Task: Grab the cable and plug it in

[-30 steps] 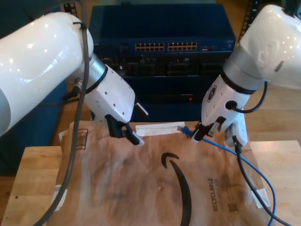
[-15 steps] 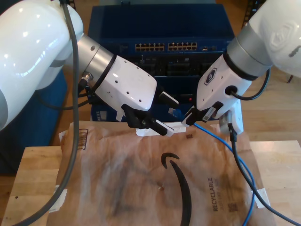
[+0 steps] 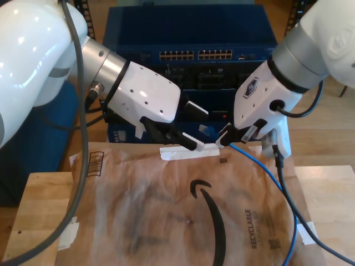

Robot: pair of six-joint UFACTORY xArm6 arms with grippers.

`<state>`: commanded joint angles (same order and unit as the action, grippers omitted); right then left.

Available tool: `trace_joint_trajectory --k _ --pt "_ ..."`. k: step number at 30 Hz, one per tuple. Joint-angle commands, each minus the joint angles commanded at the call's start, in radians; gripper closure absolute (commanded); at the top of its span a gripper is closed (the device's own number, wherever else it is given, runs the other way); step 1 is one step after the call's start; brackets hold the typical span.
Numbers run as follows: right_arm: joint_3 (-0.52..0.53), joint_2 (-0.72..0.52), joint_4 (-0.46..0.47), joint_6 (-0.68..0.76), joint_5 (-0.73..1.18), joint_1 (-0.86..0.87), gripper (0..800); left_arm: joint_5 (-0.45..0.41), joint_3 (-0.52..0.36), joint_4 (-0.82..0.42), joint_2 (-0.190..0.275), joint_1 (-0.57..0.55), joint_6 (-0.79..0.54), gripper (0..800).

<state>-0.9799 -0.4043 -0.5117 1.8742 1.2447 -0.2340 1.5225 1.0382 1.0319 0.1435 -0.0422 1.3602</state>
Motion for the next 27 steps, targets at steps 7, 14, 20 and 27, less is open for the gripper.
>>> trace_joint_trajectory --k 7,14,20,27 --pt "-0.002 -0.009 0.0 -0.037 -0.005 -0.003 794 0.06 0.002 0.064 -0.02 0.028 0.011 29" --pt "-0.006 -0.009 0.002 -0.058 -0.015 -0.008 794 0.066 0.003 0.077 -0.021 0.031 0.018 30" --pt "-0.005 -0.015 0.003 -0.061 -0.032 -0.015 794 0.097 0.005 0.133 -0.044 0.081 0.021 70" --pt "-0.009 -0.011 0.002 -0.06 -0.034 -0.028 794 0.104 0.014 0.135 -0.046 0.084 0.005 123"
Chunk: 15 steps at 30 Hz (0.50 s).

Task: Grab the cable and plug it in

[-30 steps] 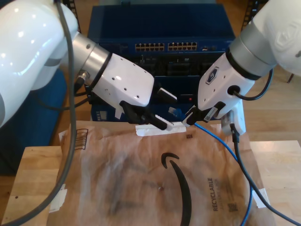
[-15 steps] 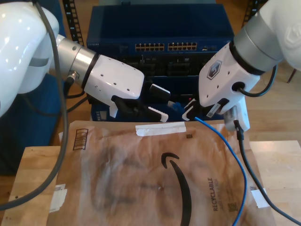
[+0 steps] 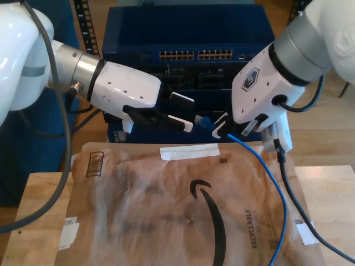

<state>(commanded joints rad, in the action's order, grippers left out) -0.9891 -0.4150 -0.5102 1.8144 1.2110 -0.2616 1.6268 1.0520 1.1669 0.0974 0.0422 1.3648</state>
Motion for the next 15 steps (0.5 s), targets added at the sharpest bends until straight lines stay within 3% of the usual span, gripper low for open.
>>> trace_joint_trajectory --k 8,13,15 --pt "-0.003 0.014 -0.002 0.006 -0.015 -0.005 794 -0.003 -0.005 0.0 0.002 0.003 -0.072 222" --pt "-0.005 0.021 -0.003 0.008 -0.015 -0.006 794 -0.006 -0.011 0.0 0.002 0.005 -0.098 356" --pt "-0.006 0.029 -0.003 0.008 -0.015 -0.006 794 -0.005 -0.011 0.0 0.003 0.006 -0.1 370"
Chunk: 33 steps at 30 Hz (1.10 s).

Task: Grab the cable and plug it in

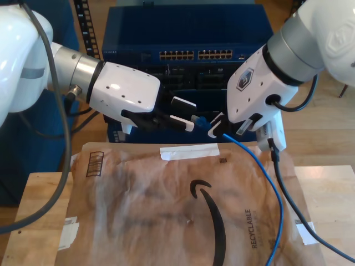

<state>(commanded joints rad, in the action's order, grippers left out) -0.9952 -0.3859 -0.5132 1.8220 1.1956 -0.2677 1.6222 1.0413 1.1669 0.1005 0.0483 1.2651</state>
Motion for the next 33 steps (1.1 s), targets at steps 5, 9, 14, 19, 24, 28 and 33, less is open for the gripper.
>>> trace_joint_trajectory --k 5,9,14,19,24,28,33 --pt "0.0 0.011 0.0 0.0 0.0 0.0 794 0.005 -0.005 0.0 0.003 0.002 -0.009 399" --pt "-0.014 0.021 0.0 0.0 0.0 -0.002 794 0.005 -0.006 -0.002 0.003 0.0 -0.017 420" --pt "-0.025 0.029 0.0 0.0 0.0 -0.003 794 0.005 -0.006 -0.002 0.009 0.002 -0.021 455" --pt "-0.026 0.034 0.0 0.002 0.0 -0.005 794 0.005 -0.005 -0.002 0.011 0.002 -0.023 537" --pt "-0.035 0.043 0.0 0.002 0.0 -0.005 794 0.005 -0.012 -0.002 0.011 0.002 -0.021 570" --pt "-0.038 0.048 -0.002 0.002 0.0 -0.006 794 0.005 -0.014 -0.002 0.011 0.002 -0.023 615" --pt "-0.04 0.049 0.0 0.002 0.0 -0.009 794 0.005 -0.014 -0.002 0.012 0.002 -0.023 649"
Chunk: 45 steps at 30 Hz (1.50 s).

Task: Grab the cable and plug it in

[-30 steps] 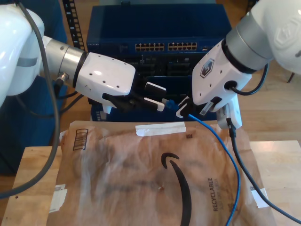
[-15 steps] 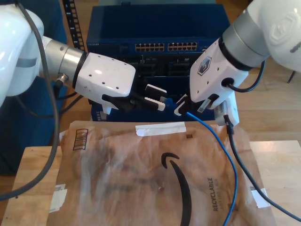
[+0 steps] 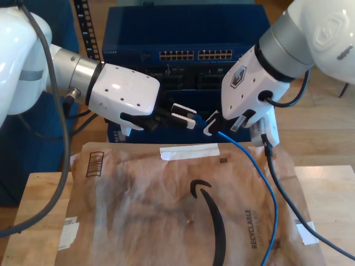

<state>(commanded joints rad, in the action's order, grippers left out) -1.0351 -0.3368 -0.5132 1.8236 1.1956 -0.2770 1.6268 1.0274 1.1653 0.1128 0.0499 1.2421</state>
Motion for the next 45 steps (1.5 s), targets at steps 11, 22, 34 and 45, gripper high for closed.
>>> trace_joint_trajectory --k 11,22,34,45 --pt "-0.005 0.006 0.0 0.0 0.0 -0.003 794 0.0 -0.002 -0.002 0.0 0.0 -0.005 778" --pt "-0.003 -0.011 0.003 -0.011 0.002 -0.031 3 0.003 -0.005 -0.002 0.006 -0.003 0.028 798" --pt "-0.005 -0.12 0.011 -0.181 -0.068 -0.031 2 0.118 0.008 -0.005 -0.002 -0.002 0.275 798" --pt "0.011 -0.186 0.003 -0.178 -0.115 -0.032 3 0.262 0.066 0.025 -0.115 0.091 0.334 799"
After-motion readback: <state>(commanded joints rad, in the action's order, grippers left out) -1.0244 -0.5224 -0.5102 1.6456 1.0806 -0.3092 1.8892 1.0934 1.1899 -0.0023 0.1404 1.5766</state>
